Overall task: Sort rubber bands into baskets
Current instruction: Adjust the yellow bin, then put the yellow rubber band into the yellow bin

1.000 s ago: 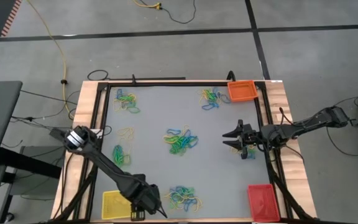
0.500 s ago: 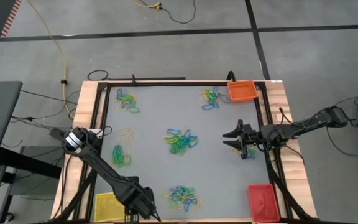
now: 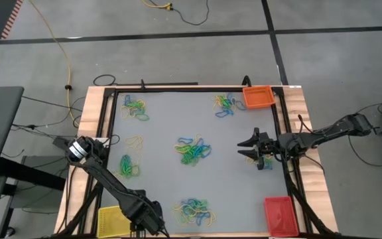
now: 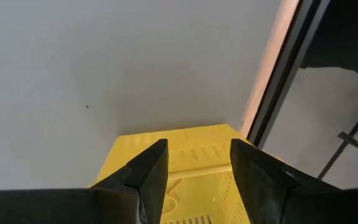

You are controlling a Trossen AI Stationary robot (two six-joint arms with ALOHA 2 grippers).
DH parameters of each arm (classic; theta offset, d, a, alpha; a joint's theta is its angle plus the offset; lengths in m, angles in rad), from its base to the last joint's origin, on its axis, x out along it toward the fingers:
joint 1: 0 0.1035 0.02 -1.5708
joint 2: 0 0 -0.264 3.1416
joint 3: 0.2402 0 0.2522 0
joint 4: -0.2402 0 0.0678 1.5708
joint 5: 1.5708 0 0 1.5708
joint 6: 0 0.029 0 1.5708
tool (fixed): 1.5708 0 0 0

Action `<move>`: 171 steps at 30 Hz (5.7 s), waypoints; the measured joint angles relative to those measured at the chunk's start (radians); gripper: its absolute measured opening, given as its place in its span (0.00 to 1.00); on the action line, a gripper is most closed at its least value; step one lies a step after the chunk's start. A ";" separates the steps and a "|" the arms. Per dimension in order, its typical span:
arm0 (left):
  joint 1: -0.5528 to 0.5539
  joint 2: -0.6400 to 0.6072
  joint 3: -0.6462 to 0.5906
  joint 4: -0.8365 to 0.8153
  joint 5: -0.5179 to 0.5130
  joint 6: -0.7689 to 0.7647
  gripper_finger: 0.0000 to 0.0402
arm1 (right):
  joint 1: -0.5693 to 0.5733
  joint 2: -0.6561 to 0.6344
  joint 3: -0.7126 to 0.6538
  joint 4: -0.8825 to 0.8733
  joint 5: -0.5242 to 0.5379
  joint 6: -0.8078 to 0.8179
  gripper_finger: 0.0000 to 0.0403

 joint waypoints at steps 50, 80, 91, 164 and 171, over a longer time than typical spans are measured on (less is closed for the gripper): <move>0.768 -0.401 -0.491 0.034 -0.305 0.170 0.40 | 0.002 0.000 0.000 -0.061 -0.001 0.000 0.45; 0.488 -0.348 -0.644 0.164 -0.120 -0.089 0.40 | -0.001 0.000 0.000 -0.040 0.026 0.001 0.45; 0.533 -0.336 -0.645 0.158 -0.071 0.055 0.05 | -0.001 0.000 0.000 -0.041 0.026 0.000 0.45; 0.798 -0.346 -0.640 0.197 -0.315 0.225 0.28 | 0.000 0.000 0.000 -0.026 0.043 -0.001 0.45; 0.827 -0.338 -0.636 0.184 -0.302 0.308 0.03 | 0.001 0.000 0.000 -0.027 0.043 -0.001 0.45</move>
